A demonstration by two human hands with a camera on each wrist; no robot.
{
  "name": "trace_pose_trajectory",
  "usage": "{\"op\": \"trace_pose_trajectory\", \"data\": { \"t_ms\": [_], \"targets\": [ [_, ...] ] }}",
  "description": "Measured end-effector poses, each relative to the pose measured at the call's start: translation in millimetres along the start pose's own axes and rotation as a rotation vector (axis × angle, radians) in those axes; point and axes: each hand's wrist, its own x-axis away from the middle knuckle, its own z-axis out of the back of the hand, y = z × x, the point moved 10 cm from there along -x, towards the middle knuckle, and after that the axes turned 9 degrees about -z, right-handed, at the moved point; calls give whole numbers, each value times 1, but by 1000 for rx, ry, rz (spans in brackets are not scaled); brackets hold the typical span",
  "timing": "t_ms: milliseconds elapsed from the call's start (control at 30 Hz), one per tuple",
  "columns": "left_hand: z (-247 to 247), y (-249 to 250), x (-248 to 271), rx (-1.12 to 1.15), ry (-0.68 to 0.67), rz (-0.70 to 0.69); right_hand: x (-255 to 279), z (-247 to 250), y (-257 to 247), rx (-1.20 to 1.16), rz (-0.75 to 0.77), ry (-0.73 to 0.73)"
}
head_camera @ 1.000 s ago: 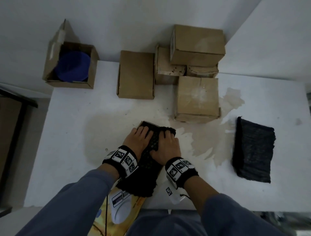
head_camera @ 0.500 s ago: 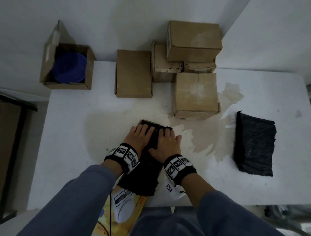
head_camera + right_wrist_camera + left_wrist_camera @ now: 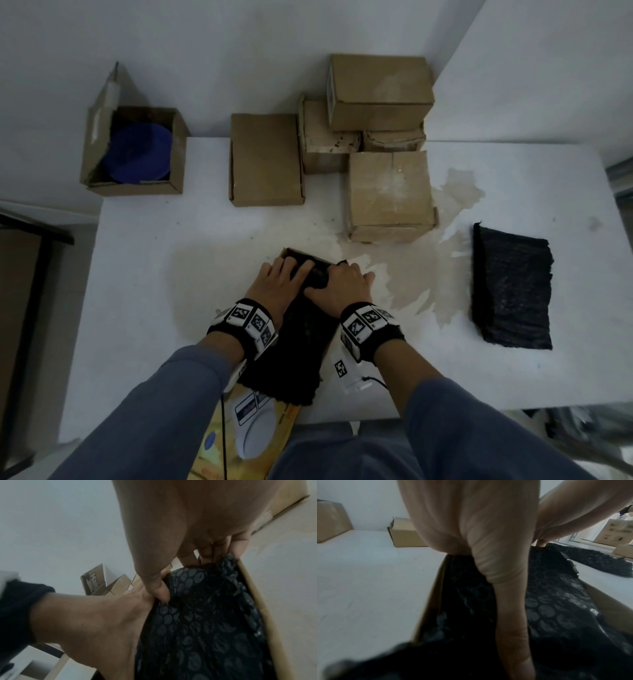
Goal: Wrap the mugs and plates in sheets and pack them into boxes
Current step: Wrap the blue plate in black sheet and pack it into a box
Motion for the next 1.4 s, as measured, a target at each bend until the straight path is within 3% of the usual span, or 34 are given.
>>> {"op": "trace_pose_trajectory", "data": {
  "t_ms": [267,600,733,833,933,1100,1300,1400],
  "targets": [
    [0,0,1,14,20,-8,3,-6,3,-237,-30,-57],
    [-9,-6,0,-42,-20,8,7,-6,0,-53,-39,-43],
    [-8,-6,0,-72,-23,17,13,-10,3,-163,-41,18],
    [-6,-6,0,-76,-26,16,10,-8,6,-258,-72,-59],
    [-6,-5,0,-69,-21,16,7,-7,3,-199,-43,-99],
    [-9,-7,-1,-94,-30,24,17,-1,6,-26,55,193],
    [-10,-3,-1,-51,-15,20,21,-4,1,112,95,289],
    [-6,1,6,-63,35,2,28,3,-4,61,233,412]
  ]
}}
